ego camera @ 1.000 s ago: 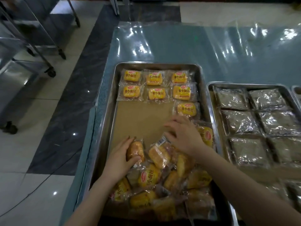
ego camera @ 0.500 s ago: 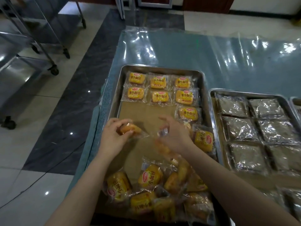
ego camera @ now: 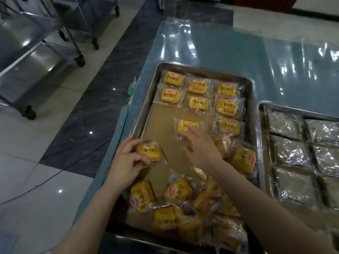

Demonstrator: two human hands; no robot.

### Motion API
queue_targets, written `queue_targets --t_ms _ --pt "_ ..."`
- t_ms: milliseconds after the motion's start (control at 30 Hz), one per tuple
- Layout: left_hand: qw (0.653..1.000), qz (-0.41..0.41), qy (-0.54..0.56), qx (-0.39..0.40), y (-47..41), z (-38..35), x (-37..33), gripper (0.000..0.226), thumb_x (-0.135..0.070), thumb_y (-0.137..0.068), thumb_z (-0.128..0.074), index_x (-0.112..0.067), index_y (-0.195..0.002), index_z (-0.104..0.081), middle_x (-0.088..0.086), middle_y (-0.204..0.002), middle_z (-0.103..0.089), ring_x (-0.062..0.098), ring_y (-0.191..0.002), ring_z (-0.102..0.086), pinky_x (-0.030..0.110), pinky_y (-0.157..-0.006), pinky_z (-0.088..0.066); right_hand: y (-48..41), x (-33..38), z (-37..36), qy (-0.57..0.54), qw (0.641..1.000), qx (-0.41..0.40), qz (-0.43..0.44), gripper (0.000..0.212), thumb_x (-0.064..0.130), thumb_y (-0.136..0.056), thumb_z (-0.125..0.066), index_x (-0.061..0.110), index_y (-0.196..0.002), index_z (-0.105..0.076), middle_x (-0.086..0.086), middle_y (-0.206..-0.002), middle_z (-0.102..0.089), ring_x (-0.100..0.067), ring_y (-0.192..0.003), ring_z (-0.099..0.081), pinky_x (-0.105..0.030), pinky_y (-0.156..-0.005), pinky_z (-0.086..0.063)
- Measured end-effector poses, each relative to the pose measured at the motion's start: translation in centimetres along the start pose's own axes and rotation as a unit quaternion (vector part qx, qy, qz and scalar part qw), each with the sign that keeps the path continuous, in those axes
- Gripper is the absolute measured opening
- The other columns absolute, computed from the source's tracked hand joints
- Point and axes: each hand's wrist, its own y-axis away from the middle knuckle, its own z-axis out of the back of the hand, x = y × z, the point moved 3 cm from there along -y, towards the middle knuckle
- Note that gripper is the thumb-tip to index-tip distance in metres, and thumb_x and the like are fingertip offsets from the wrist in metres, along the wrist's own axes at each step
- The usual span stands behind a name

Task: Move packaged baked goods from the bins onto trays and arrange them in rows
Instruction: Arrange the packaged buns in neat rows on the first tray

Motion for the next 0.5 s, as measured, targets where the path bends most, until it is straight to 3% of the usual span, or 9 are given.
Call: queue_targets --t_ms 67,133,233,300,400,500 --pt "0.999 0.001 -0.029 -0.025 0.2 -0.2 0.1 0.026 -0.002 -0.063 -0.082 -0.026 -0.07 -0.074 0.009 -0.136 -0.048 0.025 -0.138 -0.017 0.027 -0.115 -0.004 -0.3 -0.1 -1.1 0.055 0.997 0.048 0.013 0.063 0.026 -0.093 -0.054 0.029 -0.148 -0.025 0.003 -0.16 -0.008 -0.023 -0.146 0.0 -0.047 -0.116 -0.014" --pt "0.997 0.001 -0.059 -0.048 0.5 -0.3 0.2 0.025 -0.004 -0.065 -0.082 -0.025 -0.079 -0.077 0.012 -0.137 -0.047 0.032 -0.138 -0.017 0.024 -0.114 0.001 -0.3 -0.4 -1.4 0.08 0.995 0.052 0.02 0.064 0.024 -0.093 -0.053 0.032 -0.149 -0.023 0.005 -0.16 -0.005 -0.024 -0.146 0.0 -0.049 -0.114 -0.017" --pt "0.994 -0.026 -0.097 -0.032 0.6 -0.5 0.0 0.035 -0.007 -0.071 -0.078 -0.025 -0.101 -0.074 0.011 -0.131 -0.053 0.037 -0.134 -0.029 0.048 -0.112 -0.019 -0.3 -0.7 -1.1 0.084 0.996 0.026 0.009 0.06 0.022 -0.091 -0.053 0.034 -0.145 -0.03 0.002 -0.155 -0.02 -0.033 -0.139 -0.017 -0.05 -0.109 -0.031" --pt "0.989 -0.052 -0.14 -0.009 0.6 -0.8 -0.5 0.042 -0.009 -0.073 -0.077 -0.021 -0.113 -0.068 0.009 -0.128 -0.057 0.036 -0.132 -0.037 0.058 -0.107 -0.029 -0.4 -0.5 -0.6 0.02 1.0 -0.007 0.008 0.052 0.02 -0.09 -0.055 0.031 -0.139 -0.043 -0.002 -0.143 -0.04 -0.032 -0.129 -0.034 -0.048 -0.105 -0.036" --pt "0.985 -0.05 -0.166 0.015 0.8 -1.1 -0.9 0.045 -0.012 -0.073 -0.078 -0.021 -0.115 -0.066 0.006 -0.129 -0.058 0.034 -0.129 -0.042 0.058 -0.105 -0.033 -0.9 -0.5 0.7 -0.052 0.993 -0.1 0.022 0.029 0.017 -0.091 -0.055 0.027 -0.117 -0.063 0.003 -0.117 -0.063 -0.022 -0.109 -0.053 -0.044 -0.095 -0.042" --pt "0.986 -0.054 -0.159 -0.009 1.1 -1.0 -1.1 0.038 -0.011 -0.068 -0.082 -0.023 -0.103 -0.074 0.011 -0.124 -0.059 0.036 -0.117 -0.052 0.05 -0.098 -0.043 -2.2 -0.9 0.9 -0.004 0.996 -0.071 0.049 0.025 0.016 -0.091 -0.053 0.028 -0.109 -0.066 0.003 -0.136 -0.053 -0.025 -0.127 -0.043 -0.049 -0.105 -0.033"
